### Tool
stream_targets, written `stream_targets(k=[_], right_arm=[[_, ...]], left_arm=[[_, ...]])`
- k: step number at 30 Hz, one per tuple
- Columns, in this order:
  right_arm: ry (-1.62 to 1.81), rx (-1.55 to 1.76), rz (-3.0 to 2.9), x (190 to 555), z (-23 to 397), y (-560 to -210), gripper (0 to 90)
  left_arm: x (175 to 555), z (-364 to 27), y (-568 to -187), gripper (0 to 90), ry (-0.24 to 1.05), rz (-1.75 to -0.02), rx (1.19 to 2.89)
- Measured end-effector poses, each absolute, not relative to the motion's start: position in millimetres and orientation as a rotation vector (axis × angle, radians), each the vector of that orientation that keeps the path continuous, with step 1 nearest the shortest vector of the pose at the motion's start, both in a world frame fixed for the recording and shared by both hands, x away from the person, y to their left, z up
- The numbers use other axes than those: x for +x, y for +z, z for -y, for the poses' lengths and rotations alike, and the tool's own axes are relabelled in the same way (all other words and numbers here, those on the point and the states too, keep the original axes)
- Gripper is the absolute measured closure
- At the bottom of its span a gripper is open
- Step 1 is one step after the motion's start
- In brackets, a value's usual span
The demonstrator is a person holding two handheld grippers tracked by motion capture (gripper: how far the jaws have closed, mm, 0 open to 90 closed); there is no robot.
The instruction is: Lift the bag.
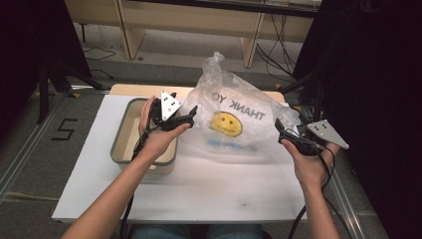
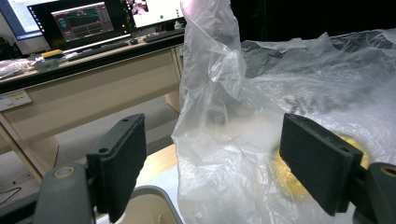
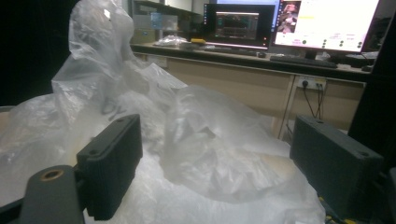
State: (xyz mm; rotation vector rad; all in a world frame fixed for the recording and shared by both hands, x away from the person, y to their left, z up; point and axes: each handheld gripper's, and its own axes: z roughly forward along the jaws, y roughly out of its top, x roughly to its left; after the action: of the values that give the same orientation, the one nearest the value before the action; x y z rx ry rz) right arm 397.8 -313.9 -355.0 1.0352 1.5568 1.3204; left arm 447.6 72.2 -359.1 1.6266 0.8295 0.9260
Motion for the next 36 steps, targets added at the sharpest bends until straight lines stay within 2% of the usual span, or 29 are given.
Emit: stream_targets(k=[9, 36], right_arm=[[1.329, 1.020, -1.556, 391.5, 312.2, -352.6, 17.6], [1.272, 1.075, -1.805, 348.2, 331.4, -412.4, 22.5]], left_arm=[[443.8, -72.7, -359.2, 22.8, 0.918, -0.819, 1.643], [385.8, -90.1, -384.8, 23.4, 0.737, -0.742, 1.800]])
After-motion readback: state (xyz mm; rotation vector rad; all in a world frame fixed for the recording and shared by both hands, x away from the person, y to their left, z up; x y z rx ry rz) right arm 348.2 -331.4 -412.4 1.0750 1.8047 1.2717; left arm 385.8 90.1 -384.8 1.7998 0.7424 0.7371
